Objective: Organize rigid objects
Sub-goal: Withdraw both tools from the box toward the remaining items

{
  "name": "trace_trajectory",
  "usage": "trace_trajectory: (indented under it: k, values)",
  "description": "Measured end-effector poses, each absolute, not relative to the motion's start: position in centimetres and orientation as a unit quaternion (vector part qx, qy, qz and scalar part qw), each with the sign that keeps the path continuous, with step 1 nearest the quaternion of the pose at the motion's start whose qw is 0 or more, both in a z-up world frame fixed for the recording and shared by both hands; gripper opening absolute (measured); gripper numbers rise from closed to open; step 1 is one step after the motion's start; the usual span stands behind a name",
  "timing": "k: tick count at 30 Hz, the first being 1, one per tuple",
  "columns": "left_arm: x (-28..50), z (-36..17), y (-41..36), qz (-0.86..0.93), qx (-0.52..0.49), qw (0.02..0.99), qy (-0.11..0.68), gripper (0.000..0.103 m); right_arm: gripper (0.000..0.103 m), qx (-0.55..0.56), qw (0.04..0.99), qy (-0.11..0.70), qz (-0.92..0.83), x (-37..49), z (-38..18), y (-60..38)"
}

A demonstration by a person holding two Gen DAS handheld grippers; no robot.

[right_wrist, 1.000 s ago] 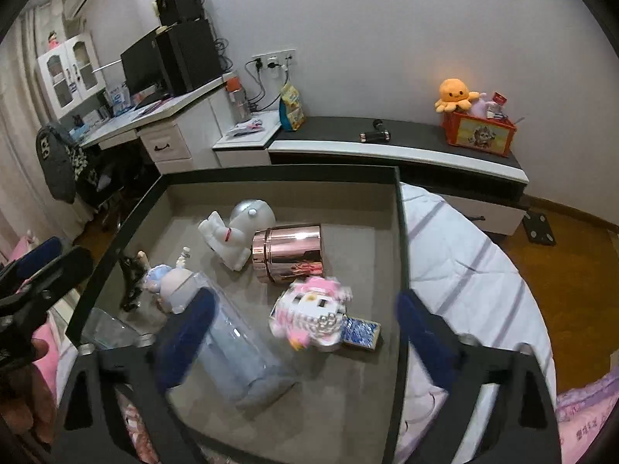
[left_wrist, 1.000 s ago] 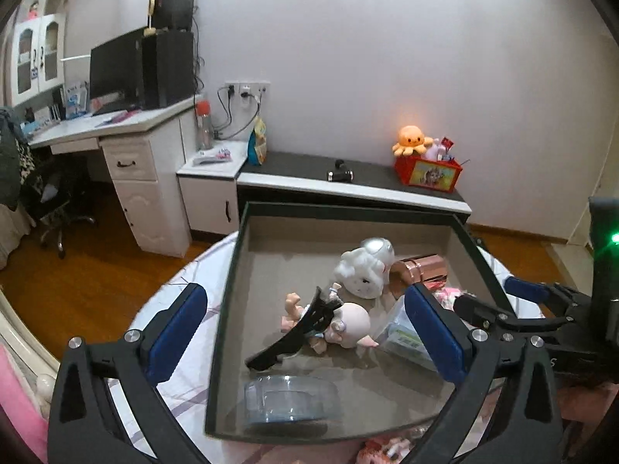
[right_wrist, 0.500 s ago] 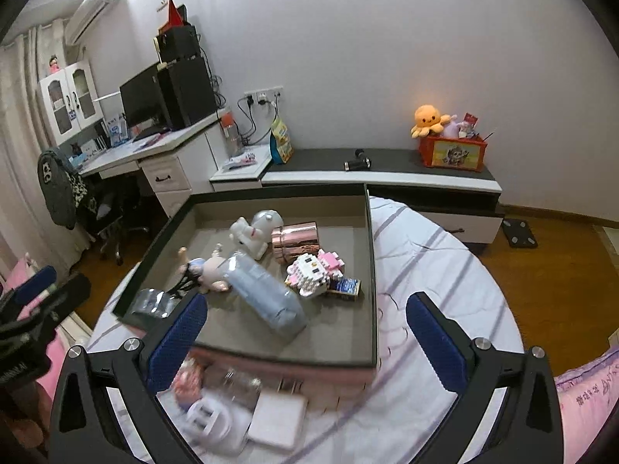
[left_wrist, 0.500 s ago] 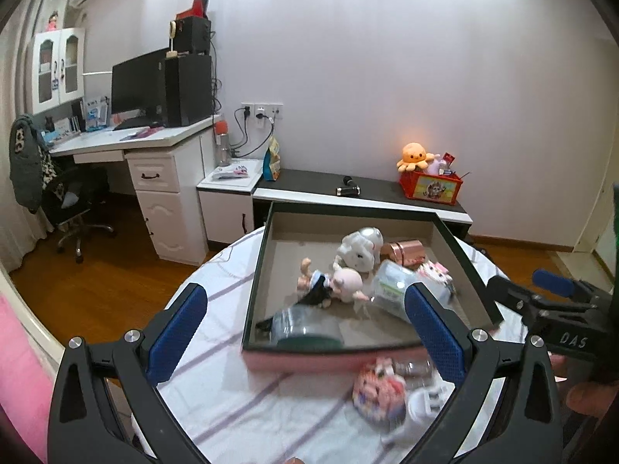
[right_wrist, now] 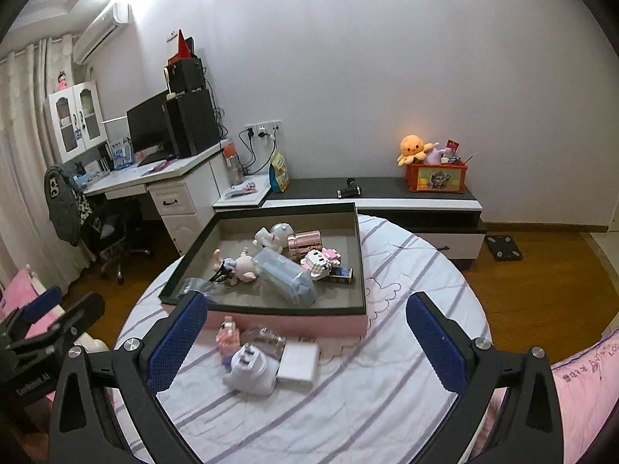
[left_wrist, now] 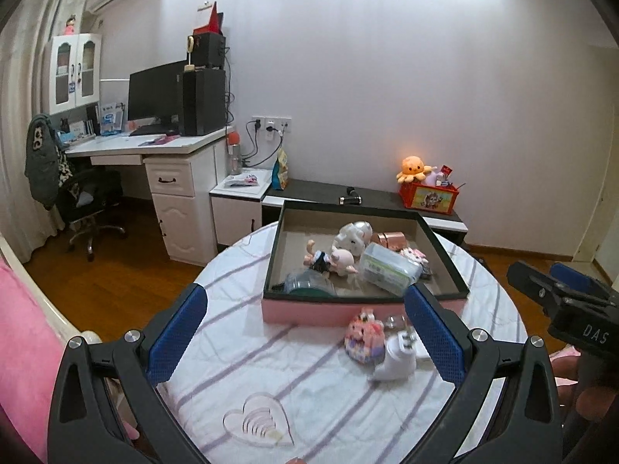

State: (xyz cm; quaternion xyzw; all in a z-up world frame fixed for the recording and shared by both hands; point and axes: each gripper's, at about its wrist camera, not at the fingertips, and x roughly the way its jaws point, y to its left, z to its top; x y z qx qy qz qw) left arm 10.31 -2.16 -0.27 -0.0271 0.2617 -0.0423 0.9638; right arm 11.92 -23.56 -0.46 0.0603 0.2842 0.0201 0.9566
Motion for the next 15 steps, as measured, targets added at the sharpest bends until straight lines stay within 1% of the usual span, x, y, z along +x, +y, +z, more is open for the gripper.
trace_trajectory:
  k: [8,15]
  values:
    - [6.6,-1.3,-1.6,-0.041,-0.029,0.961,0.274,0.103,0.103,0.052,0.959,0.278,0.022,8.0,-0.7,-22.5]
    - [4.5,-1.8,-1.1,-0.039,-0.035,0.959,0.28,0.103,0.103,0.052,0.959,0.278,0.019,6.3,-0.9,-22.6]
